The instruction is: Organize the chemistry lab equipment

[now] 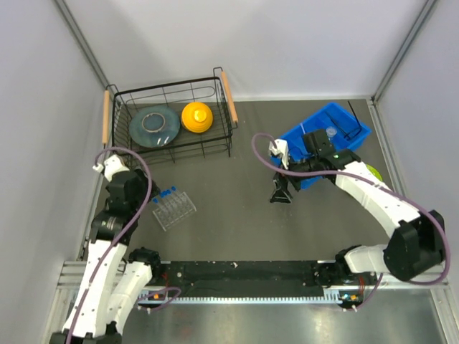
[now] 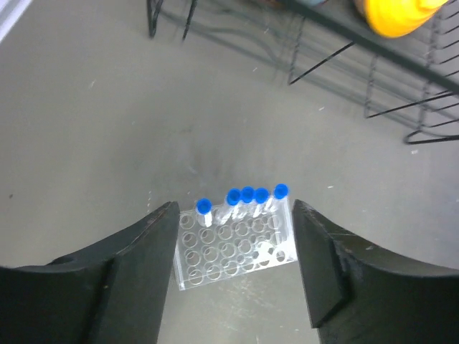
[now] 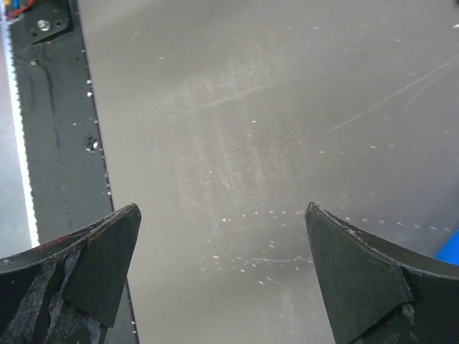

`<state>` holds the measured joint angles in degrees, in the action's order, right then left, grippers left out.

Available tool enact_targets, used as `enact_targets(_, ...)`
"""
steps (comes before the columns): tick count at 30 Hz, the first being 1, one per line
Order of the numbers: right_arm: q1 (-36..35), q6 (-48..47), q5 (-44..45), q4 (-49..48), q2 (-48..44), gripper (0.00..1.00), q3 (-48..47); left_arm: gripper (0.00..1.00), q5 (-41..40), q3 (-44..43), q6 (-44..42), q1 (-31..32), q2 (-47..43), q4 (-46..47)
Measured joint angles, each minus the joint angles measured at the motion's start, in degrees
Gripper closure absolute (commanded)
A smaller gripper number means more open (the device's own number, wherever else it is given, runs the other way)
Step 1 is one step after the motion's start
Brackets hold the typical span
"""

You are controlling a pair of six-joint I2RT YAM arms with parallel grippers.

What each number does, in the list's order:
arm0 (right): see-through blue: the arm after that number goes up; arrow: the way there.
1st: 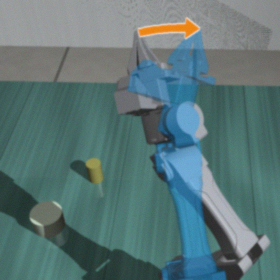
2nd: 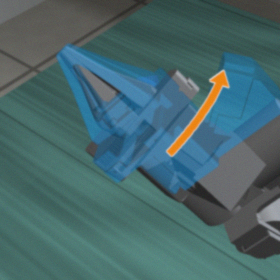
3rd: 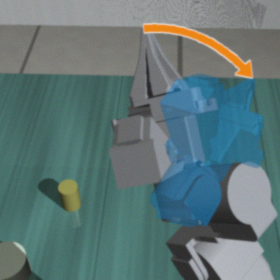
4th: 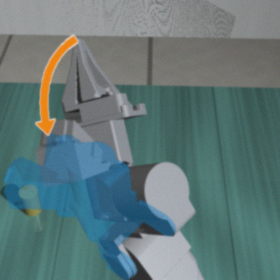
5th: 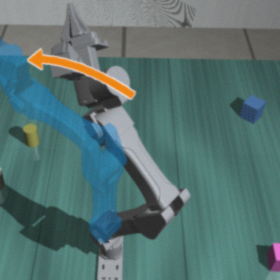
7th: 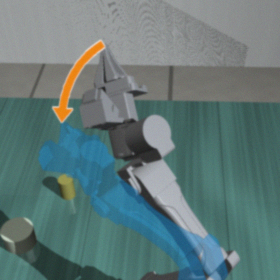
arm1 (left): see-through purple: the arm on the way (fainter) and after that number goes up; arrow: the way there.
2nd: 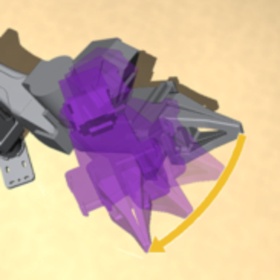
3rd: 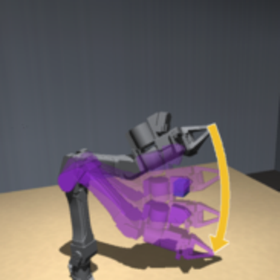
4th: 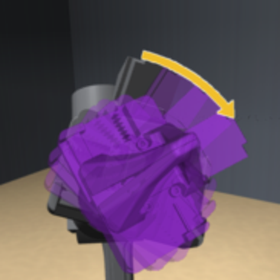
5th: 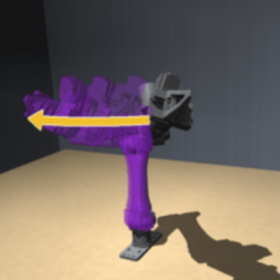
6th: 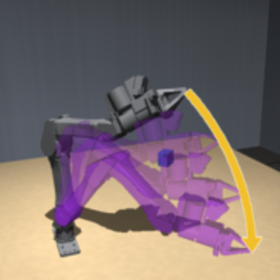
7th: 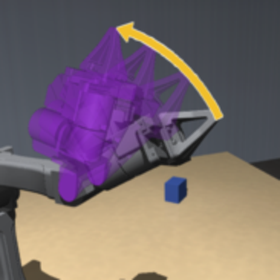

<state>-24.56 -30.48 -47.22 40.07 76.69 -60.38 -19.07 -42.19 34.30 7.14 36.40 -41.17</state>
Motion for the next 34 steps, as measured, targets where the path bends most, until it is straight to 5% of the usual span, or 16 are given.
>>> enact_targets(2,0.1,0.0,2.5,0.1,-2.2,0.01,-0.1,0.10,1.0,-1.7,-1.0,0.0,-2.4,-0.7)
enact_targets(5,1.2,0.3,8.5,1.0,-6.0,0.01,-2.5,0.01,3.9,-5.7,-3.0,0.0,-6.0,-2.2)
enact_targets(16,9.8,21.3,31.0,-3.2,-13.0,0.01,-24.8,0.01,17.4,-32.7,-5.4,0.0,-8.6,-2.2)
enact_targets(24,9.8,28.8,41.4,-3.1,-15.3,0.01,-30.5,0.01,23.4,-34.5,-6.6,0.0,-6.6,-4.3)
enact_targets(34,11.0,30.3,40.9,-1.0,-15.3,0.01,-30.5,0.01,25.2,-35.1,-8.0,0.0,-6.4,-7.0)
